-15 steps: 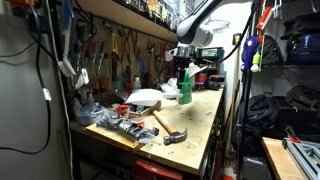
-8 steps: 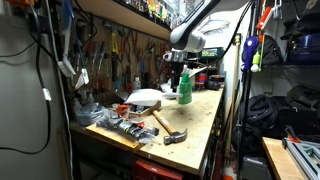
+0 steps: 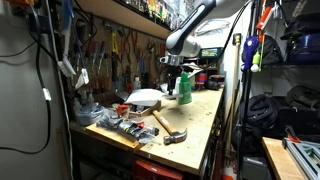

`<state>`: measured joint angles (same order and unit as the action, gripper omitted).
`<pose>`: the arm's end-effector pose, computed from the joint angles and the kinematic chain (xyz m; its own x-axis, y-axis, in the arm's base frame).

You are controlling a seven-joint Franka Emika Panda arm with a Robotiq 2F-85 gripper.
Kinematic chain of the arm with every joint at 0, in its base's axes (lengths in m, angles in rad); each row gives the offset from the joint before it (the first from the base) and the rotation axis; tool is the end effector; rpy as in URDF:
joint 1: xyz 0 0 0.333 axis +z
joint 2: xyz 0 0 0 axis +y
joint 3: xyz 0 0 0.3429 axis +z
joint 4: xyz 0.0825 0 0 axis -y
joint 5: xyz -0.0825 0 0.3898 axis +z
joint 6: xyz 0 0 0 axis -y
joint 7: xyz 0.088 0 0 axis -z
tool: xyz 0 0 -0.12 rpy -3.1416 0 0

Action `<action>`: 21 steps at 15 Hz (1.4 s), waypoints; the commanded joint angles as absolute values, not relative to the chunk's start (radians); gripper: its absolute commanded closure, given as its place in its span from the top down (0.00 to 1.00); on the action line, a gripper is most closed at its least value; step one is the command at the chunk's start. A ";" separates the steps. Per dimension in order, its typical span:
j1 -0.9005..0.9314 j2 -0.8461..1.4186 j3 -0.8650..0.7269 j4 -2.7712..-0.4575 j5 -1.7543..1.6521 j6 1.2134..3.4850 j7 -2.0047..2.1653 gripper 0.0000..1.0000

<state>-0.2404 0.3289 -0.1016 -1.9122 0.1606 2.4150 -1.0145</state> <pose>0.6174 -0.2130 0.3515 0.8252 0.5388 0.1692 0.5303 -0.8424 0.0960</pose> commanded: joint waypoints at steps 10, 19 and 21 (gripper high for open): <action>-0.279 0.364 -0.060 -1.887 0.170 2.420 -1.019 0.09; -0.272 0.238 -0.057 -1.998 0.187 2.448 -1.017 0.08; -0.265 0.195 -0.066 -2.030 0.185 2.435 -0.988 0.08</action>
<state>-0.2613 0.2853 -0.0686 -1.9393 0.1619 2.4183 -1.0054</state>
